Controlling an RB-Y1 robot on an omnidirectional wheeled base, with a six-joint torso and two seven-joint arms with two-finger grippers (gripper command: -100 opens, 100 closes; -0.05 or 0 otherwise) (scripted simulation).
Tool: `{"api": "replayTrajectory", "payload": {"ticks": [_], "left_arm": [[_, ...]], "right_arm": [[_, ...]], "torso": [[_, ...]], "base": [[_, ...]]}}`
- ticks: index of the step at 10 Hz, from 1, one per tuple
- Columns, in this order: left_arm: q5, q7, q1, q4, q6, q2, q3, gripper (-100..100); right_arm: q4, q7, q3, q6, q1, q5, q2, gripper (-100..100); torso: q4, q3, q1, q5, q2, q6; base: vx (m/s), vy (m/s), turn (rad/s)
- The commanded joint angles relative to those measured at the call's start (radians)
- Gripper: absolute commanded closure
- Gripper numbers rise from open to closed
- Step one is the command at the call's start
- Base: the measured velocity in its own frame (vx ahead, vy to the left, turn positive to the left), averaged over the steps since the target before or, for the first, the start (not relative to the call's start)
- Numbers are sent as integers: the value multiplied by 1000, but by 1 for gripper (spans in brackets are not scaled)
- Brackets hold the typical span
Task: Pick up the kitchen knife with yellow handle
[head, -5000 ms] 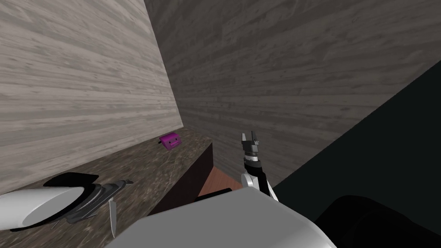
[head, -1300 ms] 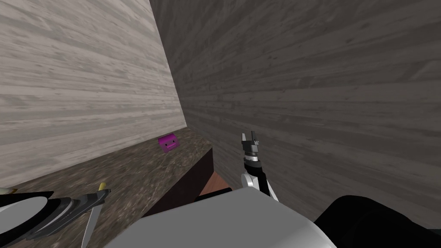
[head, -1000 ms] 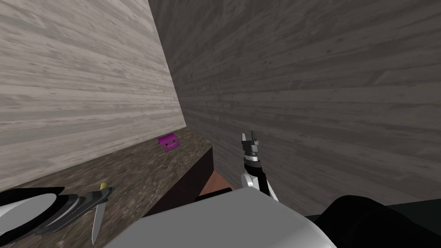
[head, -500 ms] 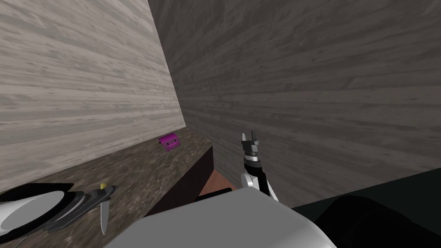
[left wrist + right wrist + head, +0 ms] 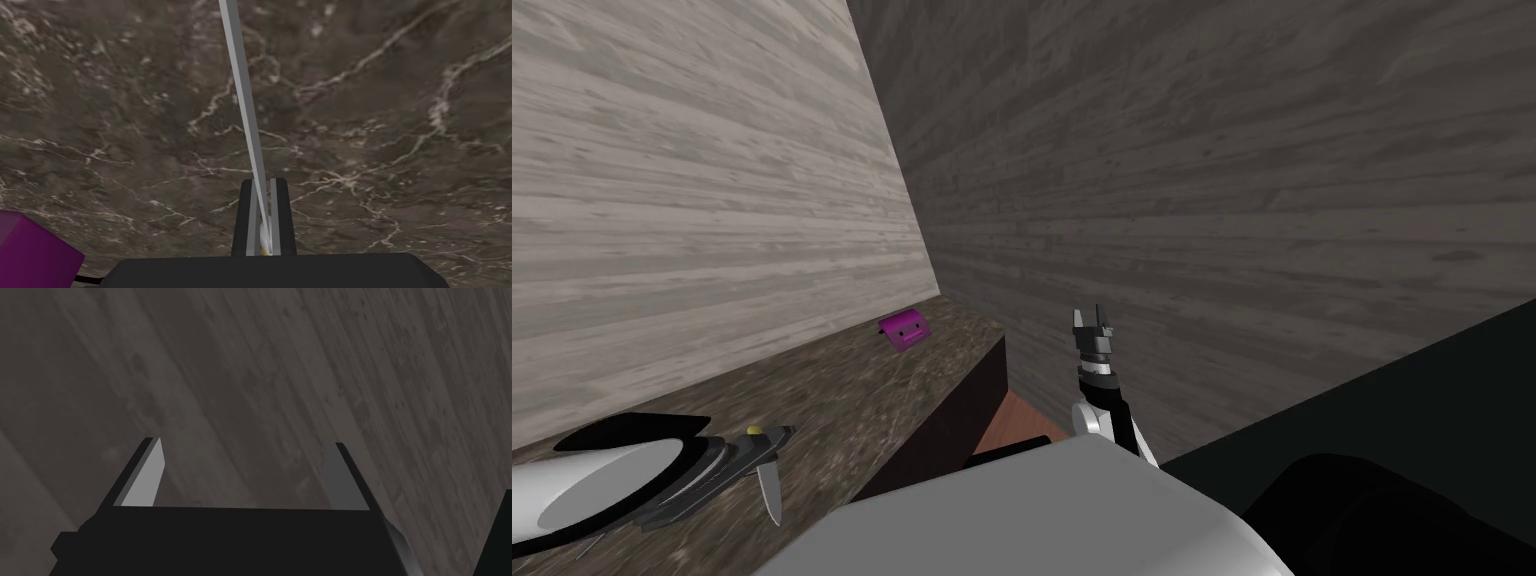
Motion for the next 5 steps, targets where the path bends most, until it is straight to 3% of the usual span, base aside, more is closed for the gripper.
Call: {"api": "replayTrajectory", "payload": {"ticks": [1, 2, 3, 4, 5], "left_arm": [[-16, 50, -7, -22, 4, 8, -9, 100], [-16, 82, -7, -22, 4, 8, -9, 100], [-16, 89, -7, -22, 4, 8, -9, 100], [-56, 129, -10, -72, 10, 28, -29, 100], [-56, 154, -10, -75, 10, 28, -29, 100]], "right_arm": [[0, 0, 0, 0, 0, 0, 0, 0], [0, 0, 0, 0, 0, 0, 0, 0], [0, 0, 0, 0, 0, 0, 0, 0], [0, 0, 0, 0, 0, 0, 0, 0], [0, 0, 0, 0, 0, 0, 0, 0]], "torso": [[0, 0, 0, 0, 0, 0], [0, 1, 1, 0, 1, -1], [0, 1, 1, 0, 1, -2], [0, 0, 0, 0, -1, -2], [0, 1, 0, 0, 1, 0]], "base": [[-79, 64, -134], [-45, 41, -6], [-13, 15, 29], [-69, 46, -164], [-77, 74, -136]]}}
